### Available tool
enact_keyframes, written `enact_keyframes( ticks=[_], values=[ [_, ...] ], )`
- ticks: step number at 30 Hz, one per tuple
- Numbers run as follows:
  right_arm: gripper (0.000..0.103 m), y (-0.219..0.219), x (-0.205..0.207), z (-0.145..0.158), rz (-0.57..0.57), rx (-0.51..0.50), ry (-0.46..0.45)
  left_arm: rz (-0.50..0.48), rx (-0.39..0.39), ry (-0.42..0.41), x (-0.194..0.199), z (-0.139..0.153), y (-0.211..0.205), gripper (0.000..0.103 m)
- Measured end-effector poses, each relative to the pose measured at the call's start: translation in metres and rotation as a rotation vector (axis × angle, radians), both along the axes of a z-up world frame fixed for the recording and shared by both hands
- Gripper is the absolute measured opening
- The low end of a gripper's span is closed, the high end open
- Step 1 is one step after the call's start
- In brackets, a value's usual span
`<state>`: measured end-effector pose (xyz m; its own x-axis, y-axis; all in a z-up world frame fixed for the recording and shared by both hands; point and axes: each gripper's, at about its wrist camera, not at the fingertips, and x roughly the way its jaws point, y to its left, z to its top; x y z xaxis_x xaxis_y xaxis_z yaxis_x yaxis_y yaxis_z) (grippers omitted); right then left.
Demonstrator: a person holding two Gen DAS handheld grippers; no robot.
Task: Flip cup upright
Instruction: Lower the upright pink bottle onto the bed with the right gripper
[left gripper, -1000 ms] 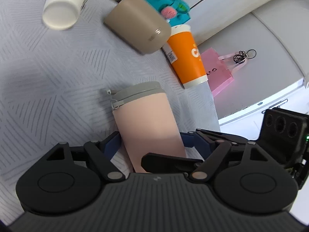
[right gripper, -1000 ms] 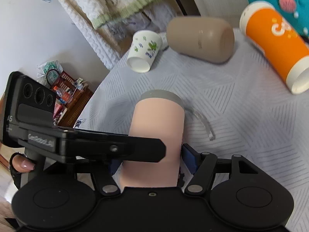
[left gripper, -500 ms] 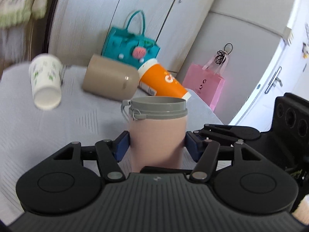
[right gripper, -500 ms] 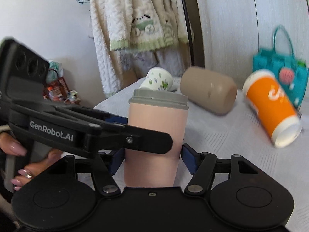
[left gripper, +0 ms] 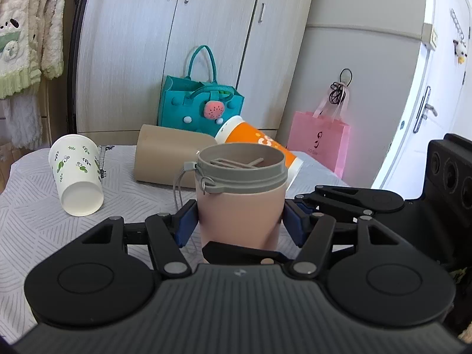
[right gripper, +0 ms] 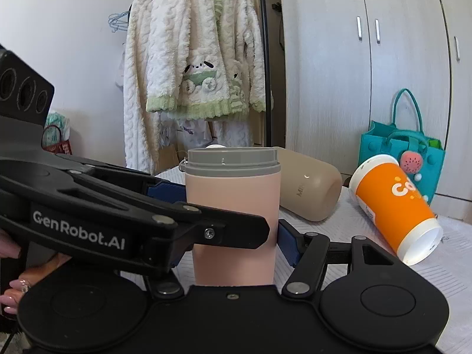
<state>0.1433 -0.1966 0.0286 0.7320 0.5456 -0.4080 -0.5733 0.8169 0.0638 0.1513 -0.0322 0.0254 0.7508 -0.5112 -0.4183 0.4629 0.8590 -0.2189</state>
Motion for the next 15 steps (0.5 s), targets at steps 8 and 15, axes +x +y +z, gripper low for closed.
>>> enact_keyframes(
  ticks=[8,15],
  values=[
    [0.068,-0.004,0.008,-0.0095,0.004,0.062,0.07,-0.017,-0.022,0.016,0.0011,-0.006,0.0019,0.061],
    [0.068,-0.0076,0.0005,-0.0109,-0.005,0.056,0.087,-0.054,-0.041,0.037,-0.0012,-0.0088,-0.0009,0.063]
  ],
)
